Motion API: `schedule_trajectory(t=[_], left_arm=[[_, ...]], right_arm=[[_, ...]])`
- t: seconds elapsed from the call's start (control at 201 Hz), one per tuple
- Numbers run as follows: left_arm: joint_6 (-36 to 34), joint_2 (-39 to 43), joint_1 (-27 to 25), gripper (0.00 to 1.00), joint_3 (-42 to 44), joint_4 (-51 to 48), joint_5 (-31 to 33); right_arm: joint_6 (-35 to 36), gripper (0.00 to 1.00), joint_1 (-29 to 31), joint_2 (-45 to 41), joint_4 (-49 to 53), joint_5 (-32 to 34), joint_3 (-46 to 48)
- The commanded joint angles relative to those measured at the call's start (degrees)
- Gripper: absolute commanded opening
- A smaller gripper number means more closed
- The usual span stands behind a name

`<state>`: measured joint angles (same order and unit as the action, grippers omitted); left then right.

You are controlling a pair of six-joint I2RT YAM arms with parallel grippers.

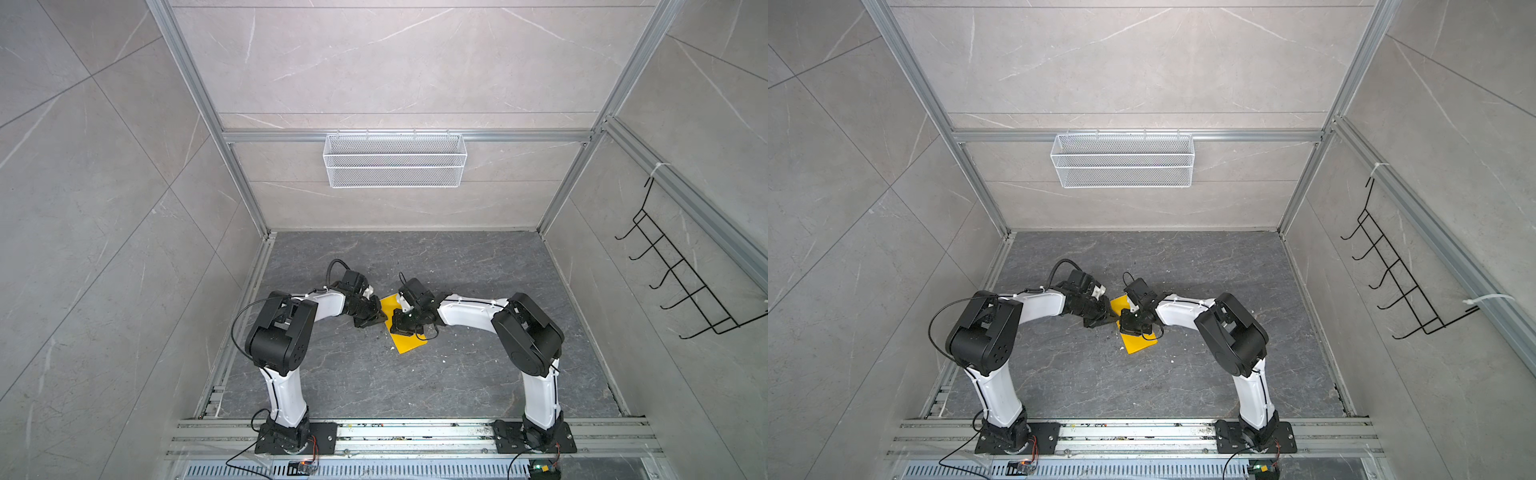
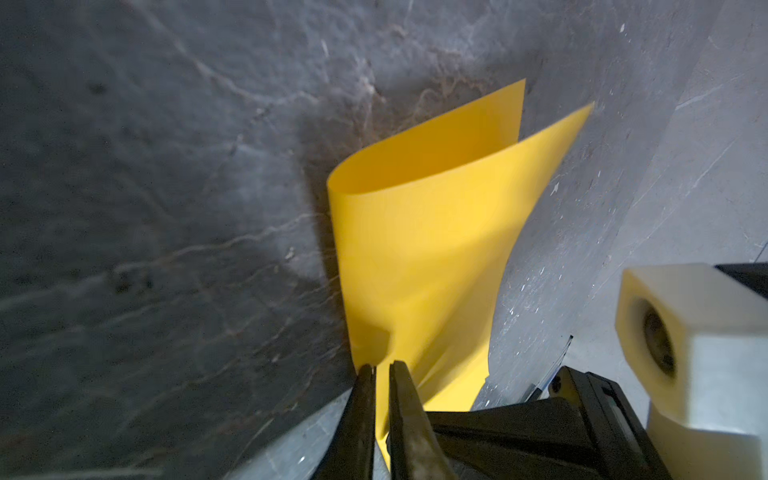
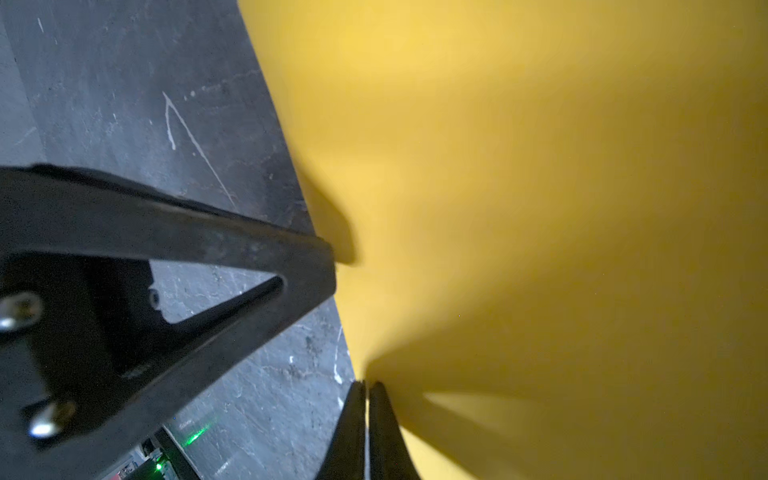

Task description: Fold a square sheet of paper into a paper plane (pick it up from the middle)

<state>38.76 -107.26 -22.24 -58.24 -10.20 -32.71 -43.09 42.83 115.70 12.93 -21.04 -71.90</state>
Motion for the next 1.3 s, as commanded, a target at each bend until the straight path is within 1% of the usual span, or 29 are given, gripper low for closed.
schedule_trajectory(t=[0.0, 0.08, 0.169, 0.373, 0.608, 0.742, 1.036, 1.175, 1.3], left_arm=[[-0.8, 1.7, -0.4, 0.14, -1.0, 1.2, -2.0], [-0.3, 2.5, -0.8, 0.14, -0.7, 2.7, -3.5], [-0.3, 2.3, -1.4, 0.14, -0.5, 2.8, -3.5], [-0.3, 0.2, -1.6, 0.13, -0.2, 0.8, -0.1], [-0.3, 0.0, -1.6, 0.11, 0.8, 0.1, 1.8], [-0.3, 0.0, -1.6, 0.11, 1.4, -0.1, 2.5], [-0.6, -0.1, -1.5, 0.11, 1.8, -0.7, 3.6], [-1.0, -0.3, -1.5, 0.11, 1.8, -1.1, 4.2], [-0.7, -0.4, -1.5, 0.11, 1.8, -1.2, 4.8]], right_arm=[[1.7, 0.10, -0.1, 1.1, 2.8, 0.1, -1.2], [2.0, 0.10, -0.1, 1.5, 3.5, 0.5, -1.3], [2.2, 0.10, -0.1, 1.9, 4.1, 0.6, -1.4], [2.6, 0.10, -0.2, 1.0, 2.7, -0.7, -0.9], [3.5, 0.10, -0.1, -1.1, -1.1, -5.0, -0.6], [3.3, 0.10, -0.1, 0.0, -0.1, -4.2, -1.6], [3.0, 0.10, -0.1, 1.0, 4.2, -0.4, -1.9], [3.6, 0.10, -0.1, 1.0, 5.3, -1.4, -1.6], [4.7, 0.10, -0.1, 0.8, 5.4, -4.5, -0.7]])
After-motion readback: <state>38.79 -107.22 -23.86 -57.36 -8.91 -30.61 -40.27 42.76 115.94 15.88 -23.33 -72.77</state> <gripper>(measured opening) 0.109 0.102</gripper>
